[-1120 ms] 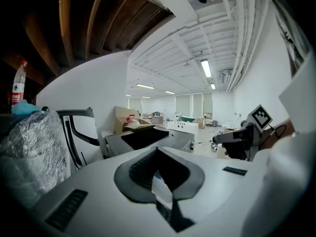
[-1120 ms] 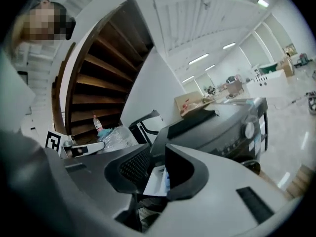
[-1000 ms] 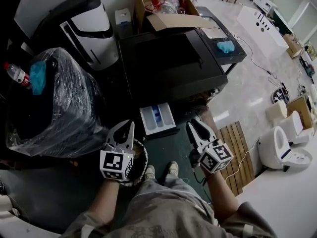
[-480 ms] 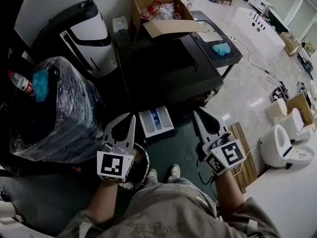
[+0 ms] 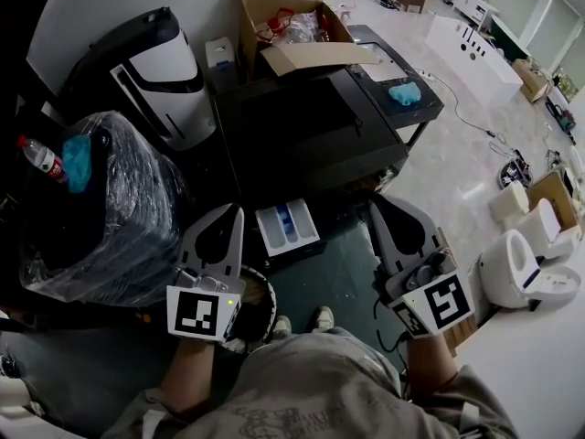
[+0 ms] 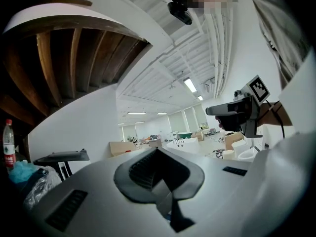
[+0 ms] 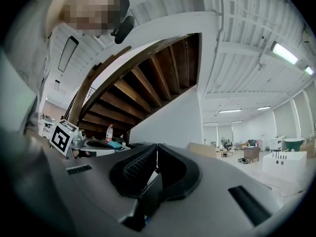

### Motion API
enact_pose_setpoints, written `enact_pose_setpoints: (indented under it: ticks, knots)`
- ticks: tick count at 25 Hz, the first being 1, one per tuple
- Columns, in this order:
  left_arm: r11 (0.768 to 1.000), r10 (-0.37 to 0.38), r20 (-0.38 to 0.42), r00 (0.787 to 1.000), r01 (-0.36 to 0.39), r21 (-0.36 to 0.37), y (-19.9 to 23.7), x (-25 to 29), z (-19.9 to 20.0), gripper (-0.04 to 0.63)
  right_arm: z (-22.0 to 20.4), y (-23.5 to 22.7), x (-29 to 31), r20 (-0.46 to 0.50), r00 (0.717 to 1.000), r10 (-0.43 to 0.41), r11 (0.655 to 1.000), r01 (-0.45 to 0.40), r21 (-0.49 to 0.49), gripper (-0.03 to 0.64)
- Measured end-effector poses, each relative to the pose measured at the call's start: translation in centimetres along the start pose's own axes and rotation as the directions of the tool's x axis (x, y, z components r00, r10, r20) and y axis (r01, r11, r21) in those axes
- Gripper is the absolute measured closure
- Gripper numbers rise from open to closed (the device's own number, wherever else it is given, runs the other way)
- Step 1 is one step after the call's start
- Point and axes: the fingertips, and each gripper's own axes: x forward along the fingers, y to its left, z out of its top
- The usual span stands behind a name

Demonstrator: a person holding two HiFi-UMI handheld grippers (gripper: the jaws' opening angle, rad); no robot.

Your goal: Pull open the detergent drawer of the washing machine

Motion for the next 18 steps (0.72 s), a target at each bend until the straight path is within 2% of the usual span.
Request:
enact_pose_setpoints:
  ticks: [18]
  knots:
    - [1.000,-0.007,-0.009,1.000,0.007,-0.002,-1.2,-0.3,0.1,0.578,-0.4,-0.4,-0.2,-0.044,0.999,0.005,1.000,-0.005,-0.012,0.583]
